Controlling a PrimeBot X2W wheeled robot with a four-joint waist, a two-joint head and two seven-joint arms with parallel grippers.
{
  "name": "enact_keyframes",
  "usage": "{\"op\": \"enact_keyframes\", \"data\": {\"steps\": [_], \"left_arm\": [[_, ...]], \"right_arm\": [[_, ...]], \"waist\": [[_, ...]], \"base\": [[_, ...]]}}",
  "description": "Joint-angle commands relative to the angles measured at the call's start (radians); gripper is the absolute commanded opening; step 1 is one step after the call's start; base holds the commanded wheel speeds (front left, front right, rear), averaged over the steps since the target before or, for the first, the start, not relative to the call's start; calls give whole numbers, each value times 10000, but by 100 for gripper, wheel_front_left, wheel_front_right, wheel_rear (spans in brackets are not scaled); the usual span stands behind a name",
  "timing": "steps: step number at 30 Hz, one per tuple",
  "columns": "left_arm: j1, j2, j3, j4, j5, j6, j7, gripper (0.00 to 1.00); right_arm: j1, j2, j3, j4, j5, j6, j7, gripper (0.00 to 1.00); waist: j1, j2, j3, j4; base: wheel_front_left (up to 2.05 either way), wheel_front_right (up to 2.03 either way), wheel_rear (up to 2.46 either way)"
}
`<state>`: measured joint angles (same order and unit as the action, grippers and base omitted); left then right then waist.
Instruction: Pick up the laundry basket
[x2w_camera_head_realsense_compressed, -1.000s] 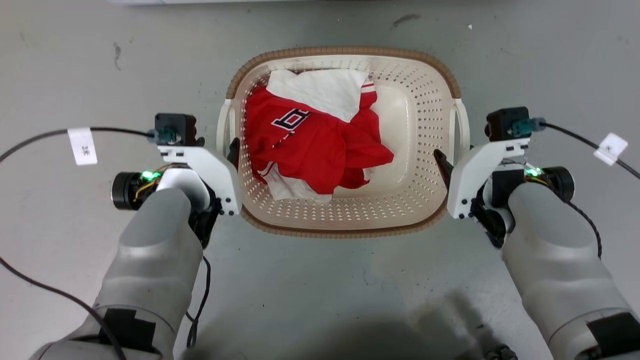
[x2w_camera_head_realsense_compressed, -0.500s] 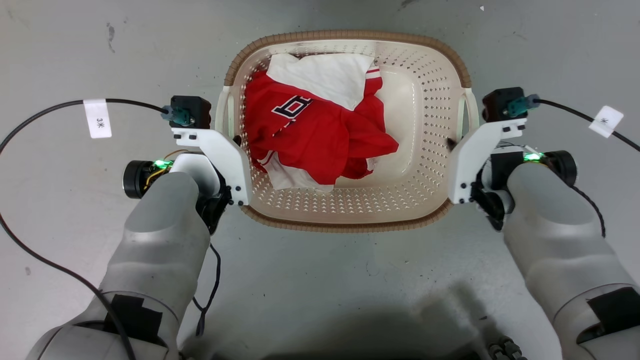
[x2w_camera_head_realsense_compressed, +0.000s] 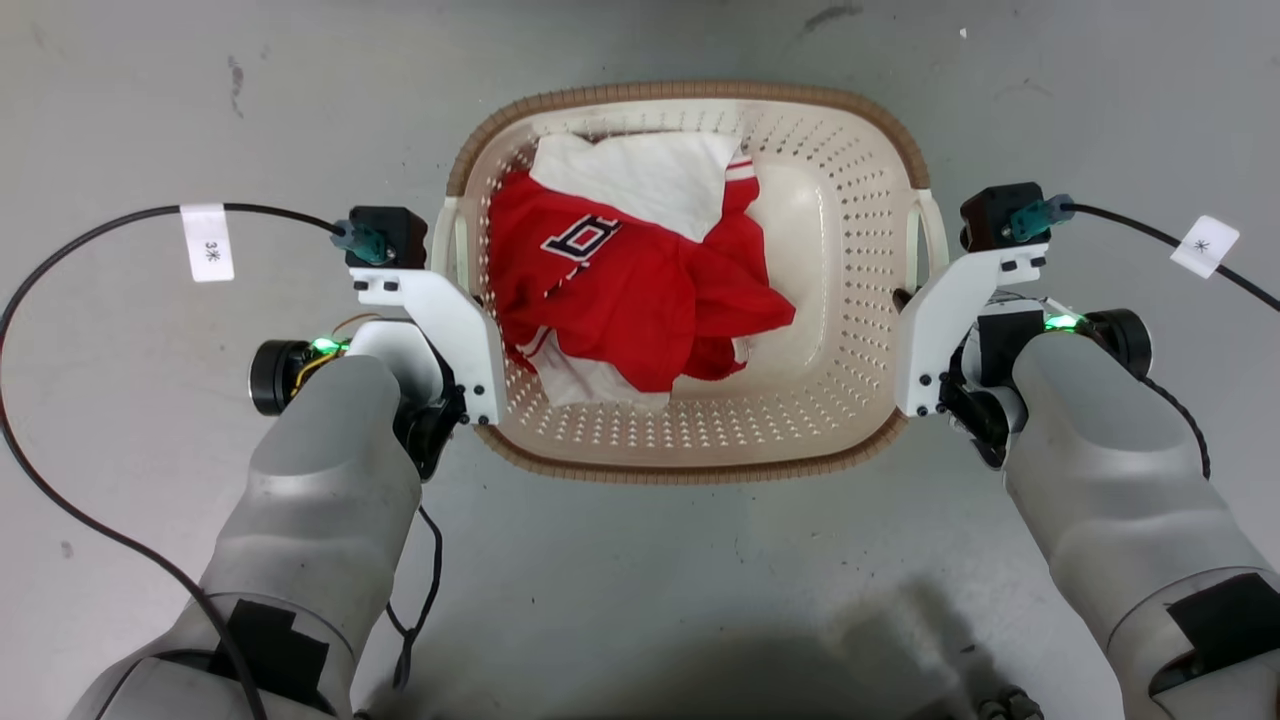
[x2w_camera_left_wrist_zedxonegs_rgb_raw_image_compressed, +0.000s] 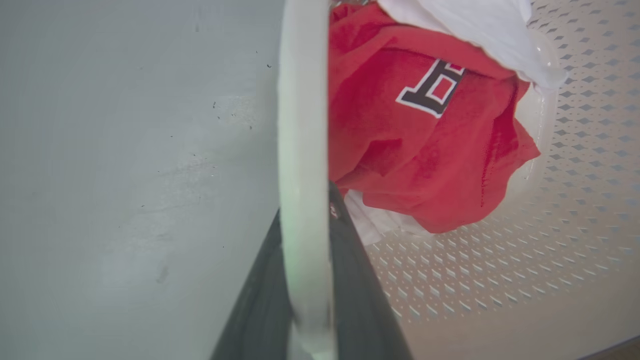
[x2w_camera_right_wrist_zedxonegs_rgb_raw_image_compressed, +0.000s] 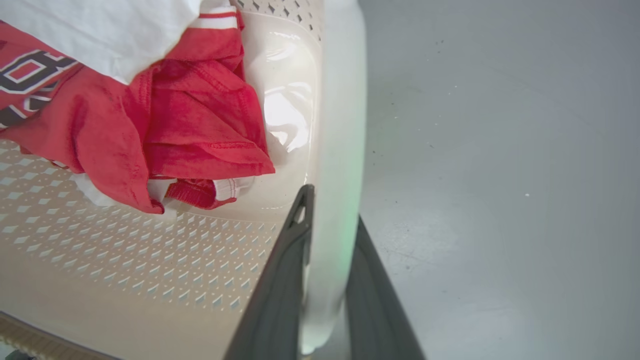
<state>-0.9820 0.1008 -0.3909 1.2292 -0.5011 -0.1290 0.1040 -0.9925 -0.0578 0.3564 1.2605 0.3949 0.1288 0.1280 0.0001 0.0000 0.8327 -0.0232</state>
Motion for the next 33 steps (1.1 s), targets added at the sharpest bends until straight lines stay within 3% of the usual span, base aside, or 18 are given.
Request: {"op": "enact_keyframes", "data": {"steps": [1, 11, 24, 33], "left_arm": [[63, -125, -135, -94, -116, -28, 96, 0], [426, -62, -709, 6, -1212, -42, 1533, 0], [1254, -17, -1037, 299, -2324, -44, 4142, 0], [1423, 81, -1341, 186, -2734, -54, 4942, 0]], "right_arm": [[44, 138, 158, -73, 111, 35, 60, 0], [342, 174, 854, -90, 985, 71, 1087, 0], [1334, 188, 1814, -277, 2364, 79, 3657, 0], [1603, 204, 2149, -117, 3124, 80, 5030, 0]], "waist": [[-1, 0, -218, 24], [-1, 0, -1585, 105], [-1, 0, -4692, 224], [-1, 0, -6303, 279]], "base": [[0, 0, 0], [0, 0, 0], [0, 0, 0], [0, 0, 0]]}}
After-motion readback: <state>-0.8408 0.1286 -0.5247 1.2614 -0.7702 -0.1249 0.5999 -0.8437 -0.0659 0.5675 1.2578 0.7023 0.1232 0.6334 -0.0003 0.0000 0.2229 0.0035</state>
